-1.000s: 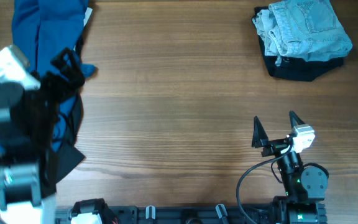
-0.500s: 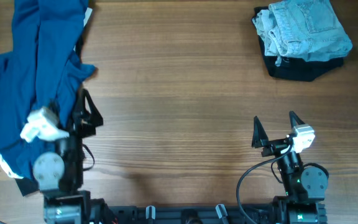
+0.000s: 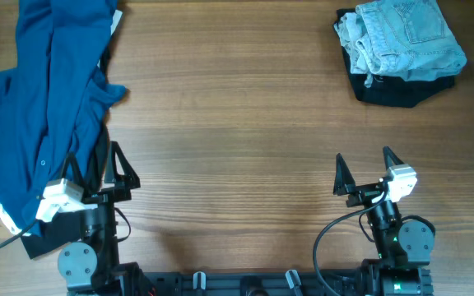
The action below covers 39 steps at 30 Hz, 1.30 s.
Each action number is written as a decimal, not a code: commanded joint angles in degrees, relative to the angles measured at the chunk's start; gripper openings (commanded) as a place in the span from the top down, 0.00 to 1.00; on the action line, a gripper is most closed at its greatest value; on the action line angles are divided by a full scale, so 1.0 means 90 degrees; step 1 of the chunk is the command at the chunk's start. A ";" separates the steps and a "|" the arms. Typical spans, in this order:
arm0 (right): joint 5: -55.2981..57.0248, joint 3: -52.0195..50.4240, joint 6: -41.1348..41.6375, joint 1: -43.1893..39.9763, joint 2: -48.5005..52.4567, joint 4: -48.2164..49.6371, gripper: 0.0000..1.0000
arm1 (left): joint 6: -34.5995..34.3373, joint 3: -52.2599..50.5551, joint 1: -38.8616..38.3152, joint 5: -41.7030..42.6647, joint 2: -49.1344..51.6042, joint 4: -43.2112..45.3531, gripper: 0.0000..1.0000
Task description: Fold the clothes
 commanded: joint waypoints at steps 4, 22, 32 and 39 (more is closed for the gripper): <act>0.0080 -0.0010 0.0073 0.0039 -0.0080 0.0017 0.00 | 0.0051 -0.0505 -0.0063 -0.0083 -0.0204 0.0430 0.00; 0.0080 -0.0010 0.0073 0.0039 -0.0080 0.0017 0.00 | 0.0053 -0.0862 -0.0182 -0.0109 -0.0204 -0.0743 0.00; 0.0080 -0.0010 0.0073 0.0039 -0.0080 0.0017 0.00 | 0.0102 -0.0862 -0.0182 -0.0015 -0.0204 -0.0991 0.00; 0.0080 -0.0010 0.0073 0.0039 -0.0080 0.0017 0.00 | 0.0102 -0.0862 -0.0182 -0.0015 -0.0185 -0.0991 0.00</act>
